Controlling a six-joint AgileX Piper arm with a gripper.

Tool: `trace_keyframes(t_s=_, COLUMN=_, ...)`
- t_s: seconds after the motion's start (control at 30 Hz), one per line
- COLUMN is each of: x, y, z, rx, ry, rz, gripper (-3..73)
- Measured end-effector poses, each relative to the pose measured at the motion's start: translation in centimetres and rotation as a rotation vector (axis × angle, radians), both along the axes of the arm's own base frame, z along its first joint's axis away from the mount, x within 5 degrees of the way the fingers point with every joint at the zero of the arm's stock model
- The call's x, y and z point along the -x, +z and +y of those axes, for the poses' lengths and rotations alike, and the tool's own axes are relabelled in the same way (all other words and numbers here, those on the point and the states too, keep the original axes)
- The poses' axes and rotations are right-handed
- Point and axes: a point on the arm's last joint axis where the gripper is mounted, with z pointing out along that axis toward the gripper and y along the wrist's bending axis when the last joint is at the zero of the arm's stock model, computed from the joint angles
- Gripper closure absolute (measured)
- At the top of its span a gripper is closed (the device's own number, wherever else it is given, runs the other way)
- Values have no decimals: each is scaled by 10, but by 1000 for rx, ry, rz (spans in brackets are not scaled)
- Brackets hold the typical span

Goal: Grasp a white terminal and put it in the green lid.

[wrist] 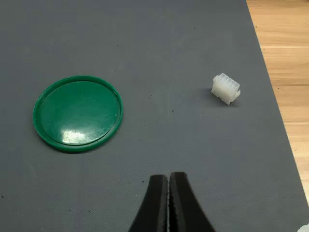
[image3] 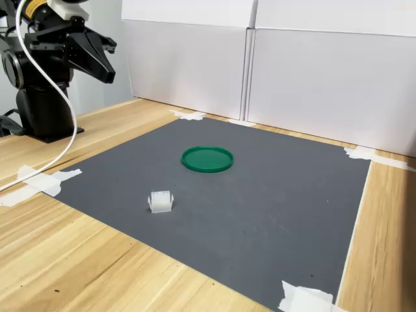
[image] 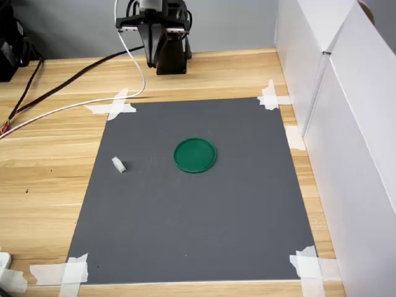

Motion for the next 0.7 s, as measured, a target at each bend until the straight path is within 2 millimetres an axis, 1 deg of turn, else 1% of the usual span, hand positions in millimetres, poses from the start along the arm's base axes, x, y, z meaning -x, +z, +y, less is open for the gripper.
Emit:
trace_keyframes(t_s=0.47, x=0, y=0, z=0, rx=-1, ry=0, rz=3, gripper=710)
trace_keyframes(t_s=0.6, x=-4, y=-2, z=-1, rx=-6, ry=1, rz=38, gripper=710)
trace_keyframes(t_s=0.7, x=-8, y=2, z=-1, rx=-11, ry=2, rz=68, gripper=710)
